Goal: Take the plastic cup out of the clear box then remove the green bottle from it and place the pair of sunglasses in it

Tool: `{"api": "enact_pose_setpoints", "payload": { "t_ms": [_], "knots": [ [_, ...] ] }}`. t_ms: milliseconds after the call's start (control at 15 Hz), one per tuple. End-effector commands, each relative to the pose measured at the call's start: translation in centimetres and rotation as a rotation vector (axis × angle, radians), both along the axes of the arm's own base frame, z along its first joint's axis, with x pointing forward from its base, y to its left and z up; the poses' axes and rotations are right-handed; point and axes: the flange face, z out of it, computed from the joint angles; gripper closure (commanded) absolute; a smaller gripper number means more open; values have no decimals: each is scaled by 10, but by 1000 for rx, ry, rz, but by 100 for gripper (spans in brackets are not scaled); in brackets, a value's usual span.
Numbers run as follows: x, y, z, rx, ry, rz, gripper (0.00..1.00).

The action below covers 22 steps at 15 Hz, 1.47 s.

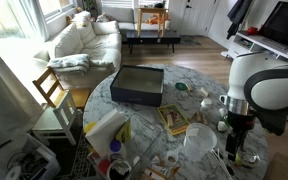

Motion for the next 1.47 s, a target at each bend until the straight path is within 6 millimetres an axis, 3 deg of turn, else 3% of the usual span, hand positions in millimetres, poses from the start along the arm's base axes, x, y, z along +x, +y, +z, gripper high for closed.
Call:
{"api": "enact_pose_setpoints", "payload": {
  "t_ms": [0,933,1400],
  "knots": [
    [-15,-3,-28,37,-4,-1,0],
    [-17,0,-99,25,-33,14,0],
    [-13,4,-111,1,-44,1,4]
  ]
}}
